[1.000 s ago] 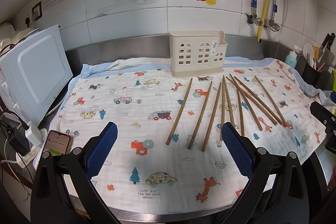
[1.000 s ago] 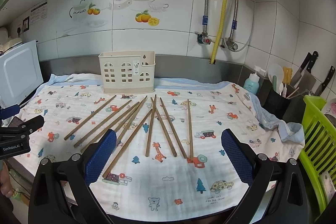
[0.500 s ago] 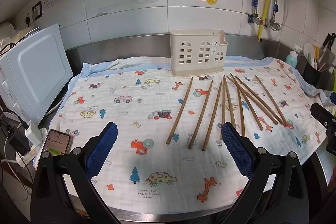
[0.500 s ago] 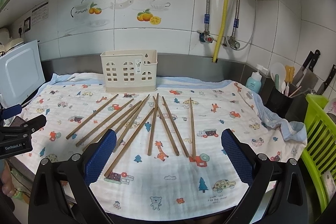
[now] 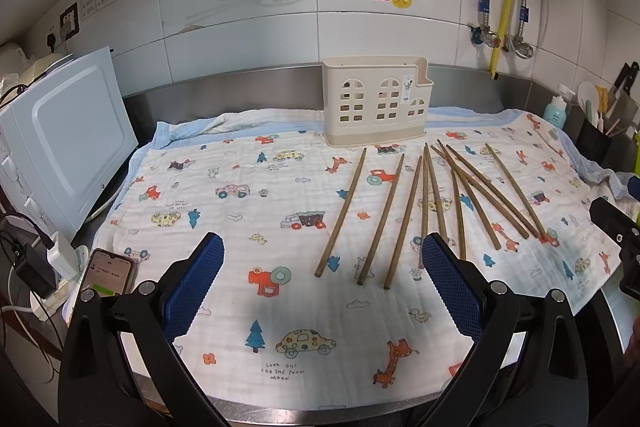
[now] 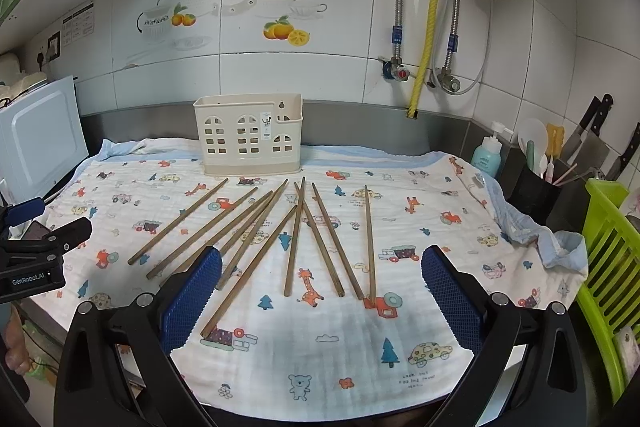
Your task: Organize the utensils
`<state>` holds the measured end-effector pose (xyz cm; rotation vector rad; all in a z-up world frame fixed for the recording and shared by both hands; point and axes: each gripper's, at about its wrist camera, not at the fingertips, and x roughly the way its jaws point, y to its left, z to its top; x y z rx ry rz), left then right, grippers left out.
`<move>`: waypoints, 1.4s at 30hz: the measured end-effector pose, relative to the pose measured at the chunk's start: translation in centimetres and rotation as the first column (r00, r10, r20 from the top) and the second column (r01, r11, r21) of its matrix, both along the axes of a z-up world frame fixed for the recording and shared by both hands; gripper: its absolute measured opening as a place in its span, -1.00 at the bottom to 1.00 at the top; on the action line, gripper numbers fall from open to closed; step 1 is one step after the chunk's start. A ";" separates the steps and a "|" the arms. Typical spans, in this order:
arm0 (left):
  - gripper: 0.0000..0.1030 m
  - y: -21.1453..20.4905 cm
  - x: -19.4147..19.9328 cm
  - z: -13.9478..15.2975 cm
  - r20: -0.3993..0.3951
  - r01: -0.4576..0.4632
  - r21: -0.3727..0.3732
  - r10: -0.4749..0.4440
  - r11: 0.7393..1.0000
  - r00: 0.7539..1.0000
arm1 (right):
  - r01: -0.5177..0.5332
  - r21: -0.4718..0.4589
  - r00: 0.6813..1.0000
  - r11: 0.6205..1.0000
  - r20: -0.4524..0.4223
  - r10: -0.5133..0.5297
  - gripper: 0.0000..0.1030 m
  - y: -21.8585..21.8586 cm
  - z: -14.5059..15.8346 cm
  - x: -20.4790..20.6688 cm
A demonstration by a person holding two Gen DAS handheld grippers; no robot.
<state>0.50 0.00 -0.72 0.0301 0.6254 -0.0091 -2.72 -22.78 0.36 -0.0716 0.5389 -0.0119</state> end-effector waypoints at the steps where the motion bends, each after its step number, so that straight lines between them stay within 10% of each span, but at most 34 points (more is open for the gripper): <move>1: 0.90 0.0 0.0 0.0 -0.001 0.001 -0.001 -0.001 1.000 1.000 | -0.001 0.002 1.000 1.000 -0.001 0.001 0.88 -0.1 0.0 0.0; 42: 0.90 -0.6 1.5 -0.6 -0.025 0.019 -0.011 -0.019 1.000 1.000 | -0.016 0.020 0.999 1.000 -0.036 0.017 0.88 -0.4 -1.1 1.5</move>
